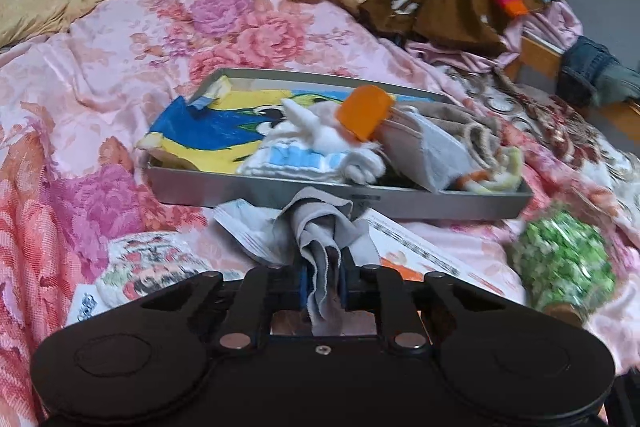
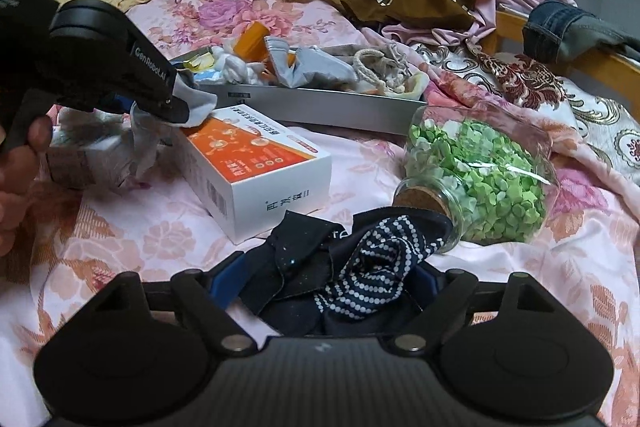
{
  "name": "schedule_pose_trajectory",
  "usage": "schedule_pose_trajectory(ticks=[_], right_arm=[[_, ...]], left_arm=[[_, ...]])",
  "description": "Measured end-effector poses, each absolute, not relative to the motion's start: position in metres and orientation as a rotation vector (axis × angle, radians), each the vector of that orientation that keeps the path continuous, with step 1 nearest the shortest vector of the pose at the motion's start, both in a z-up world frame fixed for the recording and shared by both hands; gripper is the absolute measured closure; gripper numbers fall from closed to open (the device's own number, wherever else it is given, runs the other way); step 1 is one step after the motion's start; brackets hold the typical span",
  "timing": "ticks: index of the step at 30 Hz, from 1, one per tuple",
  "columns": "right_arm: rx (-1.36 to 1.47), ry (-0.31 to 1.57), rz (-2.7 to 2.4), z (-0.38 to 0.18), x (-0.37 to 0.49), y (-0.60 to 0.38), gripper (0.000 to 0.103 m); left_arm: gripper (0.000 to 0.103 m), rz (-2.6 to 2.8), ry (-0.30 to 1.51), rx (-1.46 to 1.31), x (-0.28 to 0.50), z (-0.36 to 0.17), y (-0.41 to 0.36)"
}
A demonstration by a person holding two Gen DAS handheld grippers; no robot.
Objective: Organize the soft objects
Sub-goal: 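Grasp the grey cloth with the left gripper while the right gripper grasps the black striped sock, then lift the grey cloth and striped sock and carry both over the cartoon tray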
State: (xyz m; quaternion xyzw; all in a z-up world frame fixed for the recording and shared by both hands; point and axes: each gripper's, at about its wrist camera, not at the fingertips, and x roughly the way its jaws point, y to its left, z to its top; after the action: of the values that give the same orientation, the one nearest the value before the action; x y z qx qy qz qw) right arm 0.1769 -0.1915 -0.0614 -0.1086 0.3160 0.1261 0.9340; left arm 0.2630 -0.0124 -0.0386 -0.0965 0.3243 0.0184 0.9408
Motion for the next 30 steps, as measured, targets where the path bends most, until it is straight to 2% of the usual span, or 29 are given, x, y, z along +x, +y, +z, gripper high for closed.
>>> schedule_pose_trajectory(ticks=[4,7,16,18,21,24,26,30], right_arm=[[-0.236,0.648,0.256,-0.062,0.176,-0.191,0.020],[-0.249,0.652,0.253,-0.062,0.175,-0.191,0.026],[-0.287,0.662,0.282,-0.064,0.172,-0.188,0.050],[-0.298,0.655,0.290,-0.064,0.171,-0.187,0.064],[-0.318,0.647,0.293,-0.063,0.169,-0.185,0.077],[-0.325,0.632,0.293,-0.061,0.166,-0.185,0.085],[-0.319,0.599,0.291,-0.056,0.163,-0.186,0.089],[-0.298,0.531,0.289,-0.045,0.157,-0.190,0.089]], left_arm=[[0.090,-0.010,0.641,-0.129,0.250,-0.040,-0.025],[0.090,-0.039,0.639,-0.112,0.242,-0.040,-0.031],[0.090,-0.108,0.642,-0.094,0.226,-0.039,-0.042],[0.090,-0.120,0.647,-0.097,0.224,-0.038,-0.043],[0.090,-0.137,0.649,-0.088,0.216,-0.039,-0.047],[0.090,-0.155,0.649,-0.071,0.207,-0.041,-0.051],[0.090,-0.162,0.651,-0.072,0.202,-0.041,-0.053],[0.090,-0.141,0.638,-0.112,0.195,-0.040,-0.048]])
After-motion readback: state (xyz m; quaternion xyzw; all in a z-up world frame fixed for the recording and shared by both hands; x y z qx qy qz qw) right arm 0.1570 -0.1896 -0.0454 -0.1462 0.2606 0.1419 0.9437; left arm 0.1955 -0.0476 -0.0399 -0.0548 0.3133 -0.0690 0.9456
